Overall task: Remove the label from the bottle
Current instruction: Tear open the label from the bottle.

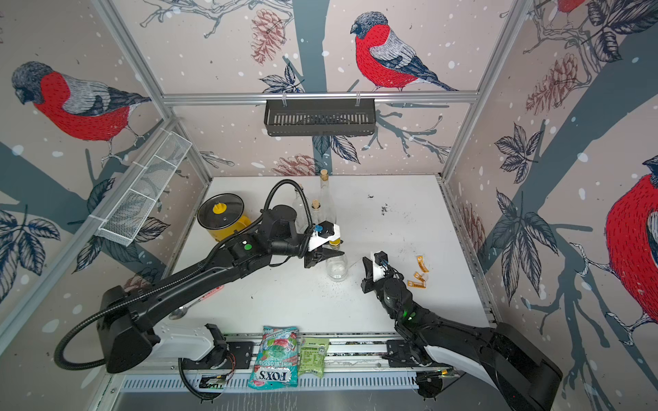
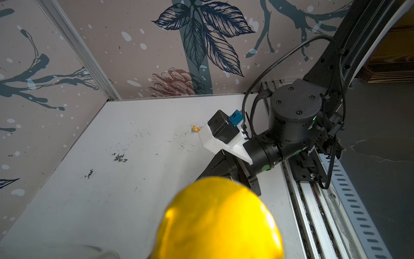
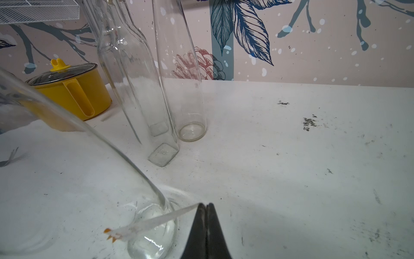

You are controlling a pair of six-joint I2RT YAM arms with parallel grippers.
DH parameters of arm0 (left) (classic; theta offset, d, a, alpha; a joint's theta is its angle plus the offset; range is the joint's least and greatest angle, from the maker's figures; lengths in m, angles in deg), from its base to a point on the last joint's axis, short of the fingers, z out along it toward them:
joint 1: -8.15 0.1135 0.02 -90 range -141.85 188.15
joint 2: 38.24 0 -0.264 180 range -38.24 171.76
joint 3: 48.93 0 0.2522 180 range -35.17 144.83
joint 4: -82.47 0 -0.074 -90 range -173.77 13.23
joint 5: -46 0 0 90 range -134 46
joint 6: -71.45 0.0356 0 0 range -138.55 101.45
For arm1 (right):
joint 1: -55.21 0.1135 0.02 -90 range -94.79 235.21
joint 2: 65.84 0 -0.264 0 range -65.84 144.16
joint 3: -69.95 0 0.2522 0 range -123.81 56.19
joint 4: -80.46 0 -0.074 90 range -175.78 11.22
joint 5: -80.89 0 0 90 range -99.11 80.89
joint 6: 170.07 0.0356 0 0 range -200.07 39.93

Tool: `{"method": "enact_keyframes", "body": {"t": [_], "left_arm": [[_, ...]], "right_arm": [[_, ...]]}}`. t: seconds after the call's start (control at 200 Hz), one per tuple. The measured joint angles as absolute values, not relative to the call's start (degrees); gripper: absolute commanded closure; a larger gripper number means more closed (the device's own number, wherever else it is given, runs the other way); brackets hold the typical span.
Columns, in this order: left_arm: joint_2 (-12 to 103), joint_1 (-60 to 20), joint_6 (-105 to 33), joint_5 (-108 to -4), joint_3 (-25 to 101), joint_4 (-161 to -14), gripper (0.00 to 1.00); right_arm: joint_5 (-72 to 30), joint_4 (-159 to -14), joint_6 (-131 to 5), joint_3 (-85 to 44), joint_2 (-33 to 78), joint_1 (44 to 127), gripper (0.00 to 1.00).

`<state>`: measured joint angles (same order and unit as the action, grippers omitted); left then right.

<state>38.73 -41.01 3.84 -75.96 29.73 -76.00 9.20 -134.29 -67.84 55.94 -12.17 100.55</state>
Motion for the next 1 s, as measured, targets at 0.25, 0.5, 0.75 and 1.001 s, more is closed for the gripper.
{"method": "enact_keyframes", "body": {"t": [0.25,0.5,0.75,1.001], "left_arm": [[38.7,-41.0,3.9,-76.8,29.7,-75.8,1.0],[38.5,-41.0,3.9,-77.0,29.7,-75.7,1.0],[38.5,-41.0,3.9,-78.4,29.7,-75.3,1.0],[38.2,-41.0,3.9,-78.9,29.7,-74.7,1.0]], "right_arm": [[9.1,-134.3,-67.8,55.9,-12.2,100.5,1.0],[8.7,-134.3,-67.8,55.9,-12.2,100.2,1.0],[9.0,-134.4,-67.8,55.9,-12.2,99.9,1.0],[9.0,-134.8,-67.8,55.9,-12.2,99.7,1.0]]}}
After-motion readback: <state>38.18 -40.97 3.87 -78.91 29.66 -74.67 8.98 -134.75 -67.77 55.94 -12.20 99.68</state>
